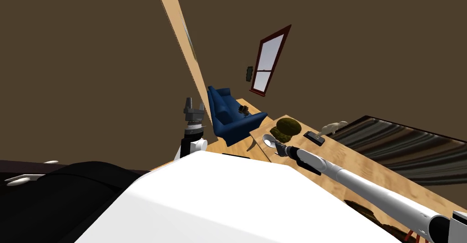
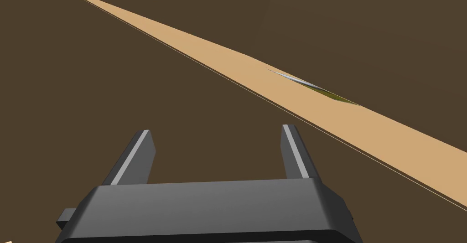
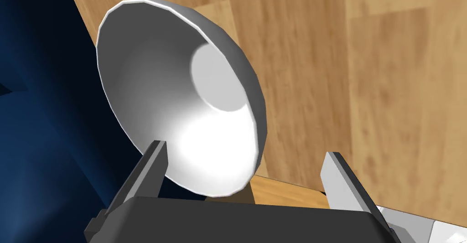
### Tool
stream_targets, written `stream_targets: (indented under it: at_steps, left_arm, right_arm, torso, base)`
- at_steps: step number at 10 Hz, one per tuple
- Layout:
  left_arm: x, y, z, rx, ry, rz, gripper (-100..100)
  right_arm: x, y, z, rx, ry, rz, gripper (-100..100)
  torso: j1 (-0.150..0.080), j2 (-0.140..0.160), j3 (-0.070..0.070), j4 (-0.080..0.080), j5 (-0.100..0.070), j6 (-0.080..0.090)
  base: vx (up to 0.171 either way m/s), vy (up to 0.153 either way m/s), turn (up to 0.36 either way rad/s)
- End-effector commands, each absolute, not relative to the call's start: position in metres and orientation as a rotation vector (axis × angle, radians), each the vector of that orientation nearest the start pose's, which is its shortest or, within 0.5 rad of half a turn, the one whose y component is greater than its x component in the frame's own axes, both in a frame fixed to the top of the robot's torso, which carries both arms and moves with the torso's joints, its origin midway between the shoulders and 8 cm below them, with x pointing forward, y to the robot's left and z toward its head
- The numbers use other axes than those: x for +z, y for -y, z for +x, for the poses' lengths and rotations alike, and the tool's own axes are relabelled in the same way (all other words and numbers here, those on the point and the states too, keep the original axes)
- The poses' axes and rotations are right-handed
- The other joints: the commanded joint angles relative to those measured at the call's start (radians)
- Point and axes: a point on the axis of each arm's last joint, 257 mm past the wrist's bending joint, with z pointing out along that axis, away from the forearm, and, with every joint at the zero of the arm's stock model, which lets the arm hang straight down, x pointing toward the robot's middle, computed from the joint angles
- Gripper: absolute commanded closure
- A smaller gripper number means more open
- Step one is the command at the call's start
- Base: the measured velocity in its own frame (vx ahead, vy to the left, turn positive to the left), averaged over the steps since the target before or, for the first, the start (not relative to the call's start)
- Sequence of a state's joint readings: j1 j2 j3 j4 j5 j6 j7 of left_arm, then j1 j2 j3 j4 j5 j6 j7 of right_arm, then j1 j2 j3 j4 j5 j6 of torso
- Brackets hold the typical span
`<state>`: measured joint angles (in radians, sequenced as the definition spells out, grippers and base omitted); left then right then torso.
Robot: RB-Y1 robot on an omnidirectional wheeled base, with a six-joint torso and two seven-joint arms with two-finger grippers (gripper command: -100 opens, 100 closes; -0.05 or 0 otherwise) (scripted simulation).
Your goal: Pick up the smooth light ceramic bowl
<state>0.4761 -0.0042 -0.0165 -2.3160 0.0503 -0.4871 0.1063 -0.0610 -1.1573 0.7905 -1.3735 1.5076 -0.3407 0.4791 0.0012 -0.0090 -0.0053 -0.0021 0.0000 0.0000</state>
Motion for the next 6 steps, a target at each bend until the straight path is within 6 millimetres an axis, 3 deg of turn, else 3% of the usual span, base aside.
stream_targets:
  at_steps: [1,2,3,5,6]
  left_arm:
    - [0.046,-0.276,0.34,-1.47,-0.517,-0.695,0]
    - [0.046,-0.276,0.34,-1.47,-0.517,-0.695,0]
    - [0.046,-0.276,0.34,-1.47,-0.517,-0.695,0]
    - [0.046,-0.276,0.34,-1.47,-0.517,-0.695,0]
    - [0.046,-0.276,0.34,-1.47,-0.517,-0.695,0]
  right_arm:
    - [-0.452,0.407,0.336,-0.329,-1.618,-2.092,-100]
    - [-0.454,0.408,0.334,-0.326,-1.617,-2.1,0]
    - [-0.465,0.405,0.33,-0.332,-1.625,-2.09,-100]
    - [-0.467,0.404,0.329,-0.329,-1.628,-2.089,-100]
    - [-0.468,0.404,0.329,-0.332,-1.627,-2.089,100]
  torso:
    - [0.0,0.0,0.0,0.0,0.0,0.0]
    - [0.0,0.004,0.002,0.001,0.0,0.0]
    - [0.0,0.007,0.004,0.001,0.0,0.0]
    - [-0.001,0.006,0.003,0.001,0.0,0.0]
    - [-0.001,0.007,0.004,0.002,0.0,0.0]
  base:
    - [0.06,0.003,0.003]
    - [0.011,0.0,0.001]
    - [0.039,-0.006,0.064]
    - [0.039,-0.015,0.038]
    - [0.0,0.0,0.0]
